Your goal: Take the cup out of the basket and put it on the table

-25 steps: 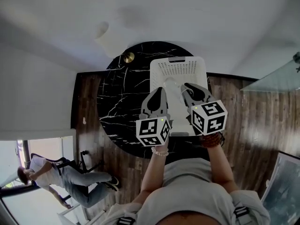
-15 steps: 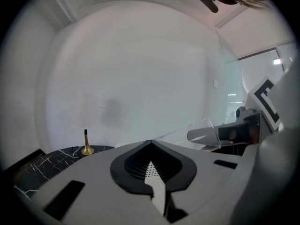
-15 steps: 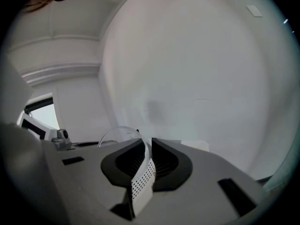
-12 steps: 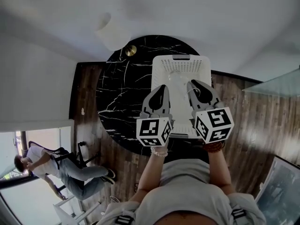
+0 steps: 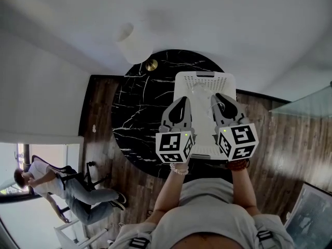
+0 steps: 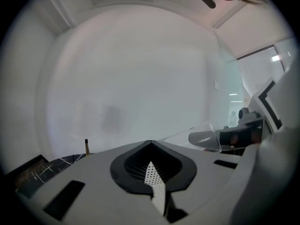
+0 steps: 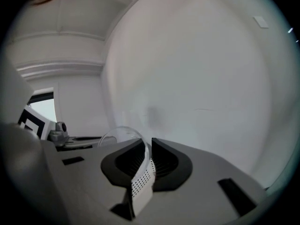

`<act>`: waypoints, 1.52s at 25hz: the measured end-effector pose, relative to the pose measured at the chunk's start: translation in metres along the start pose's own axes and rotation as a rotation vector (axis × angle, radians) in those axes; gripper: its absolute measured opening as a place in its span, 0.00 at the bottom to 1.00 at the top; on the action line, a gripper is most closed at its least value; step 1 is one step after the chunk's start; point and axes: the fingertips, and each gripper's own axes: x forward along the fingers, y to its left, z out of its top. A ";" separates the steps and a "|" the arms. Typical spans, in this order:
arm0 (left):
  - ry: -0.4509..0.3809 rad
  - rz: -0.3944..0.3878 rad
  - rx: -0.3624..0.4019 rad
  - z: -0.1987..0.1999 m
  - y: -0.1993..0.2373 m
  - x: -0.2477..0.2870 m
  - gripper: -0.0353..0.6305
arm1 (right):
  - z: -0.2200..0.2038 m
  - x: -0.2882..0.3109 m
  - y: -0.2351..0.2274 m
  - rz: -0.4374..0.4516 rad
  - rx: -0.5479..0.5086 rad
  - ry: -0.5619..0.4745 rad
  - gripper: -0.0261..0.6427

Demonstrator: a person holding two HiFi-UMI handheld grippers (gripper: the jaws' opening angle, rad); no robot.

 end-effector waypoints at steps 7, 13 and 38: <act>-0.043 0.004 0.023 0.019 -0.003 -0.009 0.06 | 0.006 -0.001 0.007 0.002 -0.019 -0.018 0.11; -0.051 0.008 0.023 0.022 0.001 -0.017 0.06 | 0.009 -0.002 0.014 0.014 -0.013 -0.025 0.11; -0.067 -0.022 0.032 0.026 0.001 -0.023 0.06 | 0.010 -0.014 0.022 -0.019 -0.066 -0.018 0.11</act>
